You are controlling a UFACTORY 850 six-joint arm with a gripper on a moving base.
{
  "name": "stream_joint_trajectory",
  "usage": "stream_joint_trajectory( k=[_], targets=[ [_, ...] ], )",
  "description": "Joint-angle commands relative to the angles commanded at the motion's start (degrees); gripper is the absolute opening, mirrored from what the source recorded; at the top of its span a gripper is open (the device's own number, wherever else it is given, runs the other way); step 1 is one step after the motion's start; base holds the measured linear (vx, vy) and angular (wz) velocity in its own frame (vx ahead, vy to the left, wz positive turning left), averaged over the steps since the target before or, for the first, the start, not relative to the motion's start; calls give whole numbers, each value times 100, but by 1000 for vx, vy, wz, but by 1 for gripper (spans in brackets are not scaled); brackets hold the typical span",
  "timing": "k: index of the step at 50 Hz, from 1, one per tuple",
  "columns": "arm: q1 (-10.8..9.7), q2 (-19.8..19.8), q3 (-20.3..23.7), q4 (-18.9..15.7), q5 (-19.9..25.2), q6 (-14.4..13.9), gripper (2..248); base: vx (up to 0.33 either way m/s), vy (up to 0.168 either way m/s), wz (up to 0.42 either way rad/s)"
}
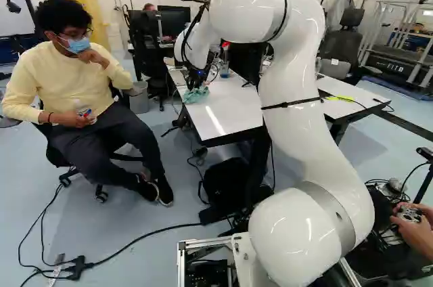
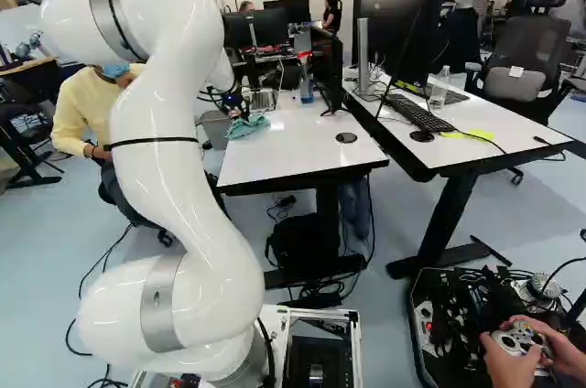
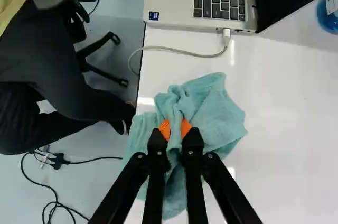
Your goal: Clean the table with the green towel
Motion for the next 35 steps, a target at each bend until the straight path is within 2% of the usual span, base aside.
stream_joint_trajectory(
  k=[9, 27, 35],
  targets=[
    [-32, 178, 247, 0, 0, 0, 41, 0, 0, 0],
    [-46, 254, 327, 0, 0, 0, 41, 0, 0, 0],
    [-53, 470, 514, 9, 6, 0, 41, 0, 0, 0]
  ],
)
